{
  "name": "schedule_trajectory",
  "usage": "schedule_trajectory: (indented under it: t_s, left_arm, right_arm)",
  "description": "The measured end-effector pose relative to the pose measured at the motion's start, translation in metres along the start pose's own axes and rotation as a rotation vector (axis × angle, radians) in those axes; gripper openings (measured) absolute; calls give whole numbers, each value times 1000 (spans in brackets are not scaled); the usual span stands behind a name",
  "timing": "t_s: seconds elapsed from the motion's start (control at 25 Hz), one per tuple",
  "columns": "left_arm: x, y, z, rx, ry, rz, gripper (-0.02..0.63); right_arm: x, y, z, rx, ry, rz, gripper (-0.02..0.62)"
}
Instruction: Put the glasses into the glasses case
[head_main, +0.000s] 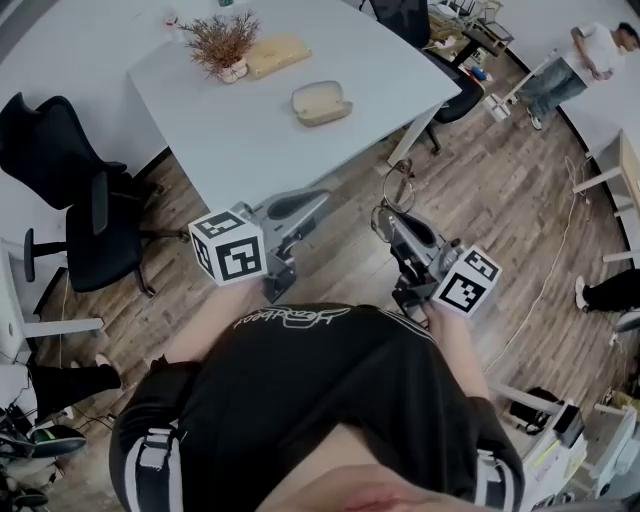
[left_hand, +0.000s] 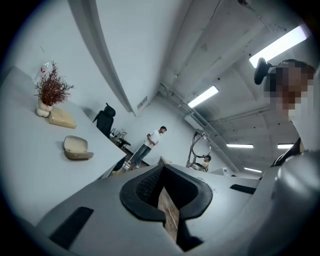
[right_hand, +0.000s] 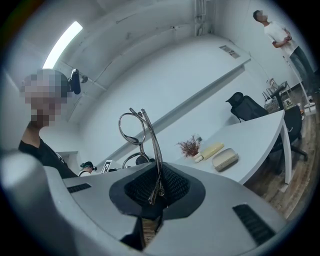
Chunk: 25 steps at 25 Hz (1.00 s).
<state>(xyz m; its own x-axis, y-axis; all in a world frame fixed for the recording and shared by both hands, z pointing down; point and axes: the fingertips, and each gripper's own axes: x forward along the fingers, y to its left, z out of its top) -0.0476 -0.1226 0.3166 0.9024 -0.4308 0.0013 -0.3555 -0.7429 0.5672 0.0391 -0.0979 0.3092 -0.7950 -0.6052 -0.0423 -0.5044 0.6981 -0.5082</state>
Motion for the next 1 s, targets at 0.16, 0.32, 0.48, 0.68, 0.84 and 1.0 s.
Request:
schedule_trajectory:
  t_s: [0.16, 0.32, 0.48, 0.68, 0.84, 1.0]
  left_arm:
    - [3, 6, 2, 2, -2, 27, 6]
    - [10, 14, 3, 3, 3, 56, 6]
    - [21, 25, 11, 12, -4, 93, 6]
    - [39, 59, 25, -4, -24, 163, 6]
    - [55, 93, 37, -39, -51, 222, 6]
    - [72, 129, 47, -75, -73, 273, 6]
  right_arm:
    - [0, -8, 4, -9, 6, 6, 29]
    - [6, -24, 9, -20, 22, 14, 29]
    - [15, -44, 18, -58, 44, 30, 29]
    - [38, -79, 33, -51, 81, 81, 29]
    - [63, -115, 45, -31, 125, 119, 29]
    - [92, -147, 61, -25, 159, 158, 29]
